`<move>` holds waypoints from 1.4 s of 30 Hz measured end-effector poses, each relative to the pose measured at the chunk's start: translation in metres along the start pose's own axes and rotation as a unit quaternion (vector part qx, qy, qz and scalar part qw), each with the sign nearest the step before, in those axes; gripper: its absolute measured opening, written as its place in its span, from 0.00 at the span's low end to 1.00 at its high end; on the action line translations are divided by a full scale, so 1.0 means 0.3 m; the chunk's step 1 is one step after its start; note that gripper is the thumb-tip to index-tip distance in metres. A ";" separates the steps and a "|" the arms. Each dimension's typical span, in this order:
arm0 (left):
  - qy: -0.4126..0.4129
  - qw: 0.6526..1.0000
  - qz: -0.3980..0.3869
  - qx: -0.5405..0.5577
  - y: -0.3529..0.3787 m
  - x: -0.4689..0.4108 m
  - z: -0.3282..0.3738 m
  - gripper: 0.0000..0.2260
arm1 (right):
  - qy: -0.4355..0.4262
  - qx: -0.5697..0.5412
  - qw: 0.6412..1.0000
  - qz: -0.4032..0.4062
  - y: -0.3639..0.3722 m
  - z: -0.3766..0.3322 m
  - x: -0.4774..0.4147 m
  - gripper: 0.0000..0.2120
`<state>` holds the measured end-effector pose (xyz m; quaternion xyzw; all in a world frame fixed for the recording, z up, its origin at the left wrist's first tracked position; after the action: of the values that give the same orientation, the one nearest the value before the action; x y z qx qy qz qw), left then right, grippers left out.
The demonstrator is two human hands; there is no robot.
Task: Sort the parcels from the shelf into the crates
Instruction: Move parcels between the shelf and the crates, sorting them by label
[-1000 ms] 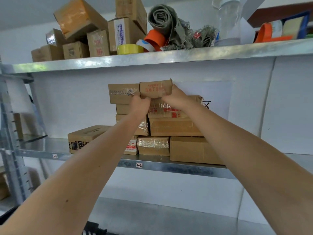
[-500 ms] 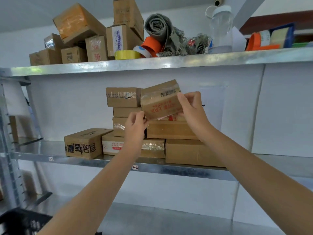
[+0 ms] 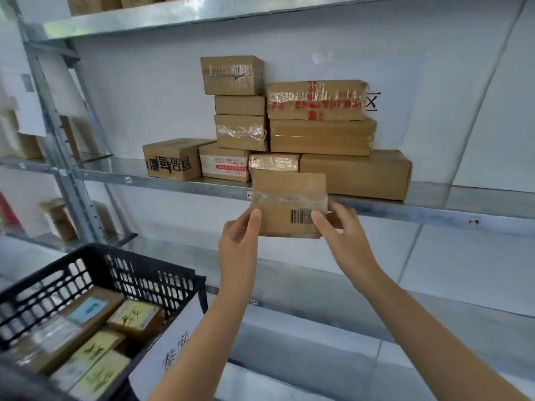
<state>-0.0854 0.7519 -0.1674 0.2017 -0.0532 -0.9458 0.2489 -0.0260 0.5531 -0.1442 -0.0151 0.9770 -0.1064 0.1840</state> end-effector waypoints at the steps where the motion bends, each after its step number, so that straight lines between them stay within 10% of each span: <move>1: -0.008 1.000 0.000 -0.008 -0.017 0.026 -0.025 0.04 | 0.013 -0.003 1.000 -0.004 0.020 0.041 0.034 0.10; 13: 0.062 0.989 0.022 -0.132 -0.150 0.093 -0.002 0.18 | 0.046 -0.013 0.999 0.001 0.076 0.077 0.127 0.16; 42: -0.053 0.998 0.036 0.002 -0.286 0.145 -0.156 0.15 | 0.201 -0.080 0.969 -0.123 0.244 0.187 0.157 0.28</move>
<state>-0.1395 0.8053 -0.2427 0.1498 -0.0755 -0.9455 0.2792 -0.0489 0.6101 -0.2276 -0.1280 0.9899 -0.0506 -0.0326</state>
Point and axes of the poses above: each hand's wrist, its own x-axis away from the middle knuckle, its own y-axis out of the palm, z = x × y, the point moved 8 cm from there along -x, towards the middle knuckle, and after that the axes turned 5 degrees about y, right-handed, at the moved point
